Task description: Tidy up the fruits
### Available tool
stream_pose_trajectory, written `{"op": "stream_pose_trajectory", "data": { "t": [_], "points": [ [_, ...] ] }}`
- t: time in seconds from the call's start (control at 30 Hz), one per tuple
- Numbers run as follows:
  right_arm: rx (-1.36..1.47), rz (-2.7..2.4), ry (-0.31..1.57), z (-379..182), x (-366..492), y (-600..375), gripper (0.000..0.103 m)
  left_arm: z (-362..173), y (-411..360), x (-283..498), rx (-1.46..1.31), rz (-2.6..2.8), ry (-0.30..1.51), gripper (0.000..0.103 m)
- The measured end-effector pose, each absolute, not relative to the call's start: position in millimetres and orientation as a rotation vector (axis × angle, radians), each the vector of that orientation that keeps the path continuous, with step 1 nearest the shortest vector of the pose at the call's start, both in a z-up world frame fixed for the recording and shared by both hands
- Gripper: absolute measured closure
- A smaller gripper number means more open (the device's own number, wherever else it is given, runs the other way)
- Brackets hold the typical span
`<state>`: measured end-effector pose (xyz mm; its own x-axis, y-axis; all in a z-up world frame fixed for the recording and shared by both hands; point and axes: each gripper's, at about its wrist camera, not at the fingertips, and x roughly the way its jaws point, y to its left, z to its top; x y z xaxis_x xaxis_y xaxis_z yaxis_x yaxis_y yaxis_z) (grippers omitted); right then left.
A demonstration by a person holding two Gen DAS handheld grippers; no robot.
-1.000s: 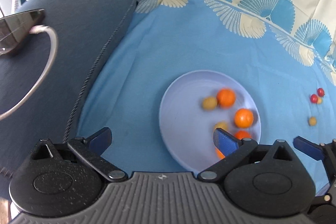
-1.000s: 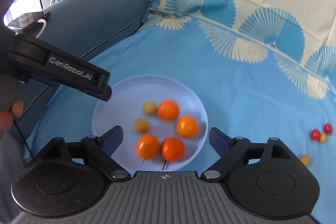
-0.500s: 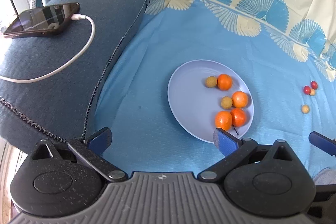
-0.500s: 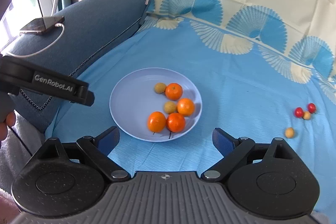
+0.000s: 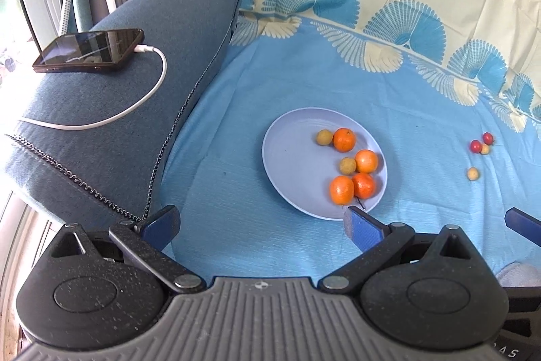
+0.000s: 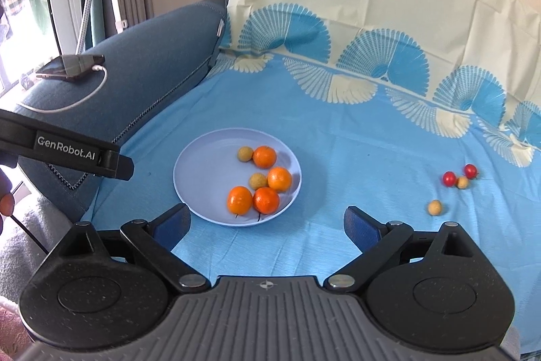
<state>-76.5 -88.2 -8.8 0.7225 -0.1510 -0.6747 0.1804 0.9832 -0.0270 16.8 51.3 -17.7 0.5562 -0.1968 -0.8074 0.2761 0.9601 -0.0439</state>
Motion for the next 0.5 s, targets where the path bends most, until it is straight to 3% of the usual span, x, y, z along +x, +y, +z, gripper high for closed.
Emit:
{"op": "stream_pose_trajectory", "data": {
  "t": [0.5],
  "points": [
    [0.047, -0.187, 0.656, 11, -111, -83, 0.005, 2, 53, -18, 0.11, -0.289, 0.877, 0.0]
  ]
}}
